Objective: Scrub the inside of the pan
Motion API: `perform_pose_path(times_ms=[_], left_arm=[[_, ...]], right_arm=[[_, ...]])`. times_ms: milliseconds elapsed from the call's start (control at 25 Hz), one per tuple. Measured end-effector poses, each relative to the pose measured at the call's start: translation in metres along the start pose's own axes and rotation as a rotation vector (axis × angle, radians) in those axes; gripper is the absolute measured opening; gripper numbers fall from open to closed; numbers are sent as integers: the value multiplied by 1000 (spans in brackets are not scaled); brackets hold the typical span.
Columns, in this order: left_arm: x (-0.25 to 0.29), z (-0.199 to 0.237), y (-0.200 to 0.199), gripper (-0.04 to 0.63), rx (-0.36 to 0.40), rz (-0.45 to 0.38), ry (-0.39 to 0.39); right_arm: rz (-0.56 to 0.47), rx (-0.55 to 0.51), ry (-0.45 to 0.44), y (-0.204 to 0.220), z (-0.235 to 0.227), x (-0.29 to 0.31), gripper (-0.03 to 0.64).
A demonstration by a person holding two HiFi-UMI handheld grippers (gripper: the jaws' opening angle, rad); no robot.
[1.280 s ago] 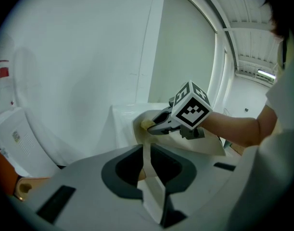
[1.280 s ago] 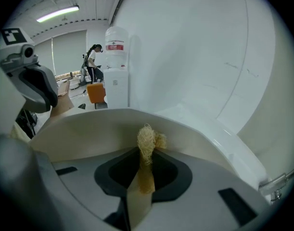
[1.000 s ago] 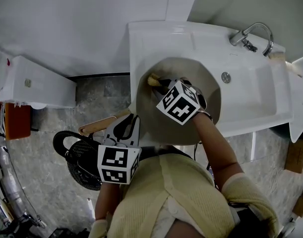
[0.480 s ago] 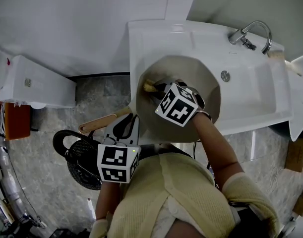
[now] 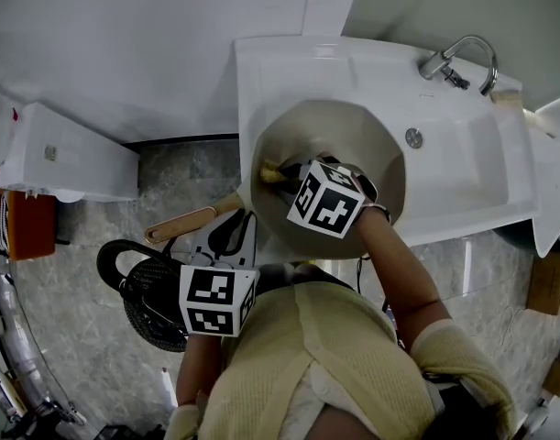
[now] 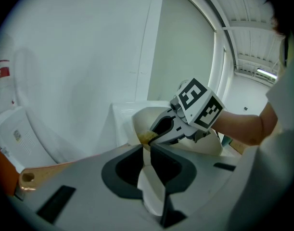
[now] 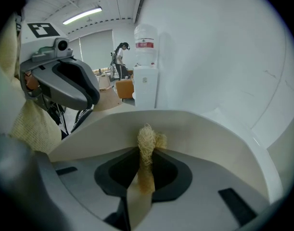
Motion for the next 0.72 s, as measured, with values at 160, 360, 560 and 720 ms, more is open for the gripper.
perform_pose_path(times_ms=[160,360,560,720], left_arm=[[-2,-2,2,98,6,-2,7],[-4,-4,4,98,13,-1,17],[-6,-6,4,98,19,-3,29],[-6,-10,4,98,32,-1,41]], right_arm=[[14,-21,-36,1,9,1,78],[22,-43,-92,2,23,0,78],[33,-72,-124,2,34,-1,78],[52,-93,-161,5,43,-4,78]])
Point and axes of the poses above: the fingertips, and each gripper's own axes: x forward along the fingers, z to its left, y out of its underside, the point moved 5 cm from there along -x, backward along the fingers, and after that the axes turned 8 degrees about -y, right-handed, at the moved point
